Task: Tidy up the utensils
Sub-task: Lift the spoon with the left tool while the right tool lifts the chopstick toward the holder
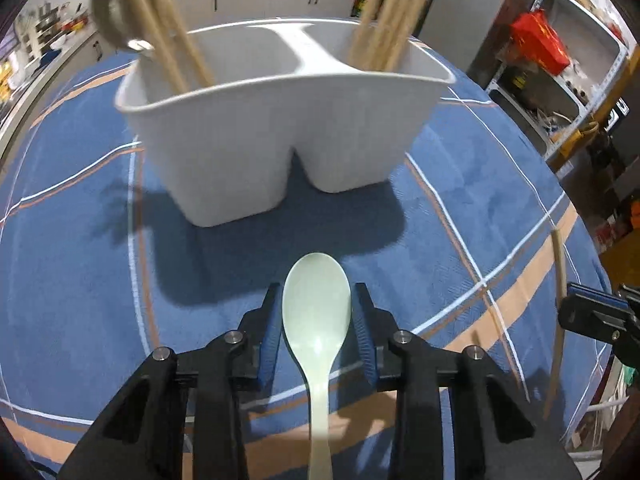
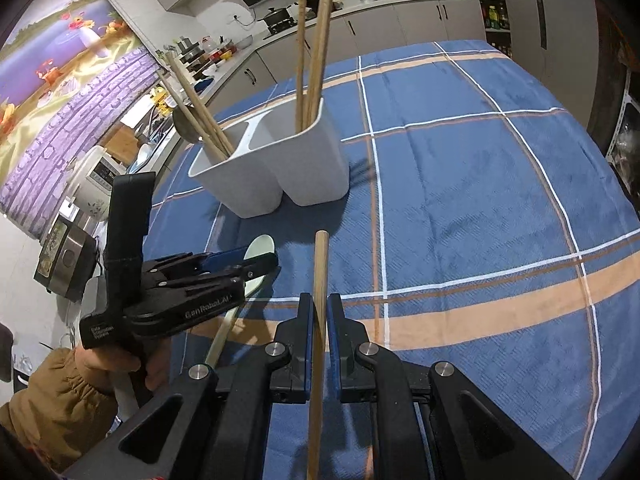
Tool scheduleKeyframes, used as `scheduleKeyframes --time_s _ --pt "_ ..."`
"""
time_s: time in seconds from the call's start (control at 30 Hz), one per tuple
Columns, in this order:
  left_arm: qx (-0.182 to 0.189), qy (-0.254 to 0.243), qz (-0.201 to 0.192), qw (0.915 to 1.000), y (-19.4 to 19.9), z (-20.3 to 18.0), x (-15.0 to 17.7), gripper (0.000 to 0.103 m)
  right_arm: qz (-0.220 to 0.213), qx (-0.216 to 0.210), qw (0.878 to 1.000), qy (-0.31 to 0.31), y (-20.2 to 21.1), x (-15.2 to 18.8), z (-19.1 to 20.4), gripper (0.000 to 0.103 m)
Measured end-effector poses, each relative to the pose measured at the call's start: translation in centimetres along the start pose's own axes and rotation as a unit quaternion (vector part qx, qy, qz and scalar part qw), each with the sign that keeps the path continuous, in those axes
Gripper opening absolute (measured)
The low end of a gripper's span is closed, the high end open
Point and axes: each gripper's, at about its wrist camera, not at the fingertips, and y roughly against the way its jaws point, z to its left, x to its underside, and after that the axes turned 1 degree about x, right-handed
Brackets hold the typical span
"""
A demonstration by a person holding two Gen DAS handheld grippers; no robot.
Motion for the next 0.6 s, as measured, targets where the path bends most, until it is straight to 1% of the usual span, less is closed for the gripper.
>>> scheduleKeyframes --time_s 0.1,0.17,0.3,0.47,0.57,0.6 --pt "0.009 0.016 -0.007 0.9998 0.4 0.0 0.4 0.032 -0.002 0.0 1.0 -0.004 0.1 -0.1 -0.4 0.007" --pt "0.019 0.038 -0.019 0.9989 1.5 0.6 1.0 0.032 -0.008 0.001 1.0 -0.003 0.4 -0.3 -0.4 0.007" --pt "0.027 0.072 -0.049 0.9959 4.3 1.6 1.6 0.032 -0.019 -0.003 1.0 -0.007 0.9 -0.8 -0.5 0.007" --pt "0.043 0.101 -0.103 0.9886 9.9 3.0 2.0 0.032 -0.037 -0.015 0.999 -0.007 1.9 -1.6 -0.2 0.007" --pt "0.04 0.104 -0.153 0.982 14.0 3.3 1.1 0.032 -0.061 -0.024 0.998 -0.009 3.2 -2.6 0.2 0.007" --pt "0.041 0.105 -0.167 0.9796 15.1 3.5 0.8 0.032 -0.075 -0.029 0.997 -0.009 4.0 -3.3 0.4 0.007"
